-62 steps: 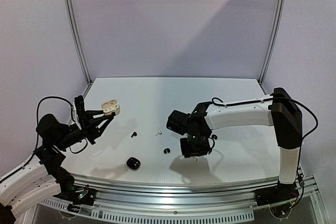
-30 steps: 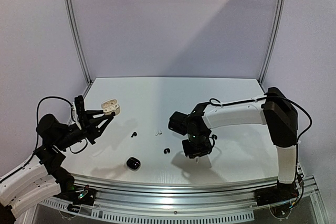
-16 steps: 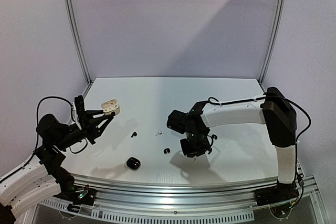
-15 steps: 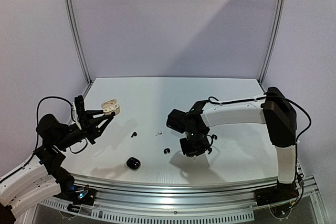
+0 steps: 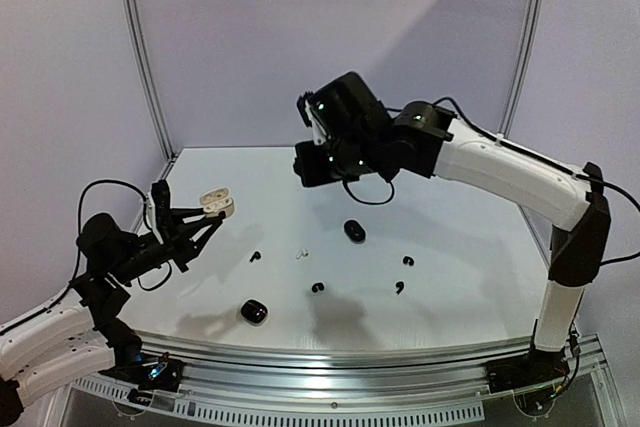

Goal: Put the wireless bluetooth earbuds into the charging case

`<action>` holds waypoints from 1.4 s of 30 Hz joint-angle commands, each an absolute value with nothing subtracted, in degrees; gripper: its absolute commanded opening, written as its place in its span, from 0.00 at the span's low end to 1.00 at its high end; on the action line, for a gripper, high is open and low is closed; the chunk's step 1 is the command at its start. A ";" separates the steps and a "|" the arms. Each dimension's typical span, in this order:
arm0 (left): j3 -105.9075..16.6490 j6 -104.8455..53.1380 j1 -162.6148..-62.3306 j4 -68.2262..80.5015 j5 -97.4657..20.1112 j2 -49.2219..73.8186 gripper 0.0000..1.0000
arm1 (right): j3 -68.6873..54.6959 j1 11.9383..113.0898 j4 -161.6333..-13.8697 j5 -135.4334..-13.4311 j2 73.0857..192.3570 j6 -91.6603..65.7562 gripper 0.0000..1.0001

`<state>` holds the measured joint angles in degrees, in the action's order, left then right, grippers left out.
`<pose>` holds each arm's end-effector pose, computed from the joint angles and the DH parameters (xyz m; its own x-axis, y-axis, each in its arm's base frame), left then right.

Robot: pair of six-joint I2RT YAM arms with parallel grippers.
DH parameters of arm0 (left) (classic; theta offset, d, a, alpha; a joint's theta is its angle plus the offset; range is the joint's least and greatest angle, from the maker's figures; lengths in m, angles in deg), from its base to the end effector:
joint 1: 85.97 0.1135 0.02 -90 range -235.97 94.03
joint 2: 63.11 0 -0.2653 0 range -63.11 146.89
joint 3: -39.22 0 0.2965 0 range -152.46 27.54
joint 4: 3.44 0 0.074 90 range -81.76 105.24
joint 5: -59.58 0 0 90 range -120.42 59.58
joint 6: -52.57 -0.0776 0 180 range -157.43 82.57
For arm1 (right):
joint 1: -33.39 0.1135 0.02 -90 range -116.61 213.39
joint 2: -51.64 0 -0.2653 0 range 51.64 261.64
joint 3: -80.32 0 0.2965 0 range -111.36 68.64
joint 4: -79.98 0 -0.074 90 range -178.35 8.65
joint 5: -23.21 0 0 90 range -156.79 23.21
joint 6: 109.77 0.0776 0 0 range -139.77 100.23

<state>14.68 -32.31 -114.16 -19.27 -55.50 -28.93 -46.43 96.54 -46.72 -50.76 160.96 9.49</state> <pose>0.1927 -0.1406 0.2285 0.0233 -0.1042 -0.9943 0.8046 0.5923 -0.0432 0.2499 0.4463 0.3656 -0.6006 -0.1463 -0.7860 -0.5306 0.8084 0.2549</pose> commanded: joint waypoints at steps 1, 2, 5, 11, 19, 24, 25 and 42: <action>12.10 -35.30 -117.64 -22.43 -48.63 -28.02 0.00 | -47.17 100.17 -67.46 -52.21 159.35 -3.94 0.00; 11.68 -35.61 -118.35 -22.10 -47.49 -27.65 0.00 | -47.27 101.04 -70.10 -53.21 159.59 -5.92 0.00; 10.16 -35.76 -120.31 -20.44 -43.67 -26.69 0.00 | -47.21 103.29 -76.42 -56.19 160.79 -14.10 0.00; 8.44 -34.94 -121.92 -19.31 -42.92 -26.37 0.00 | -47.12 104.42 -81.36 -62.69 163.38 -22.73 0.00; 8.59 -33.66 -121.92 -20.10 -46.76 -26.54 0.00 | -44.67 105.41 -81.75 -63.47 164.49 -27.83 0.00; 8.31 -33.57 -121.92 -19.89 -46.85 -26.93 0.00 | -42.84 105.41 -81.96 -61.00 164.84 -29.40 0.00; 8.29 -33.64 -121.92 -19.84 -46.93 -27.04 0.00 | -42.35 105.40 -82.15 -60.91 164.84 -29.47 0.00; 8.20 -33.36 -121.92 -19.96 -47.79 -27.59 0.00 | -39.13 105.42 -83.29 -57.33 165.33 -30.14 0.00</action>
